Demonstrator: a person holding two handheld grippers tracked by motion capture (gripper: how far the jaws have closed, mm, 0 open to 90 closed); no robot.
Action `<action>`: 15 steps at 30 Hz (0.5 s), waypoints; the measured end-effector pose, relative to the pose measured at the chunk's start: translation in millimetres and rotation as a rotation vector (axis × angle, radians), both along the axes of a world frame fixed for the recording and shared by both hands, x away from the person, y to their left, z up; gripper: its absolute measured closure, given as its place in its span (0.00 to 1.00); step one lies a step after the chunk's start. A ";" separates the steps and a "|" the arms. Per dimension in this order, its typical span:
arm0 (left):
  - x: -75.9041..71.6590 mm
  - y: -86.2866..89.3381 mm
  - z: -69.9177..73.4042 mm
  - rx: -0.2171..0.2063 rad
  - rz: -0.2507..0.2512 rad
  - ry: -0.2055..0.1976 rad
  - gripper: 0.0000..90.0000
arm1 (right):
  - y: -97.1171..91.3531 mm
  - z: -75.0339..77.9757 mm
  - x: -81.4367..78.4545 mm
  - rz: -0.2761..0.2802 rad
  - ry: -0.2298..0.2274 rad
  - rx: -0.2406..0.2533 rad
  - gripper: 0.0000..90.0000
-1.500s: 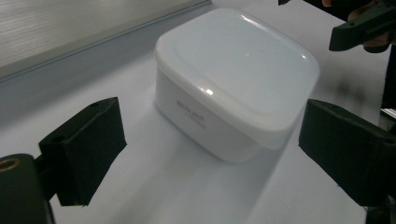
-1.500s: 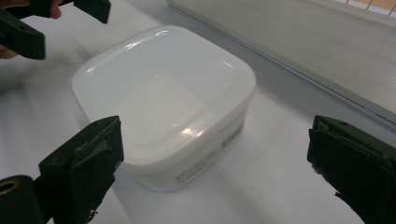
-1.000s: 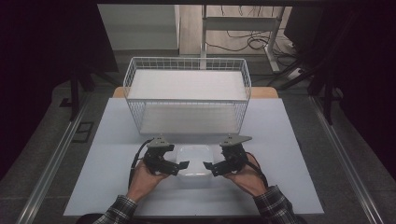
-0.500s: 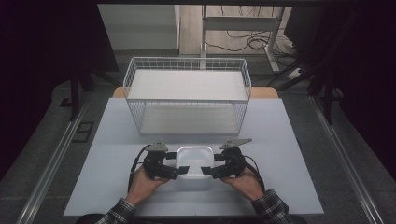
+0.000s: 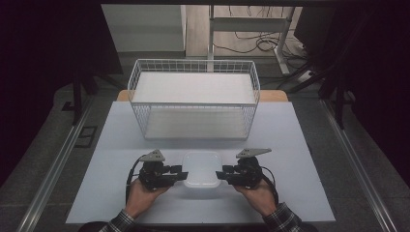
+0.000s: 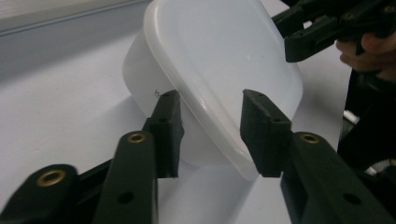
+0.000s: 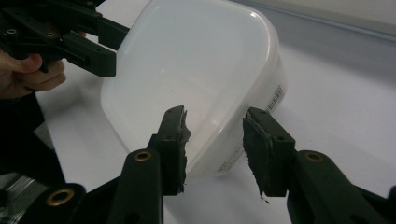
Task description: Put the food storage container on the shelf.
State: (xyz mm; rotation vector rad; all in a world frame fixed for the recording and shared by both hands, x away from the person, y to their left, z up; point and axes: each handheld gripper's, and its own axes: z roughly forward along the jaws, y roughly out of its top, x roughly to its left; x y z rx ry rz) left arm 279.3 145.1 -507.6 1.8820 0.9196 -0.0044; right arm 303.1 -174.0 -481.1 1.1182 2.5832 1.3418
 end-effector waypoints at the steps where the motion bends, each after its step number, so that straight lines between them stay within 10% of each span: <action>1: -0.1 0.7 -0.2 -0.011 0.007 0.000 0.70 | 0.5 0.3 -0.9 -0.011 -0.008 0.001 0.69; 15: -5.4 -2.8 2.2 0.002 0.081 -0.054 0.89 | -1.6 0.2 -3.8 -0.073 -0.088 -0.011 0.85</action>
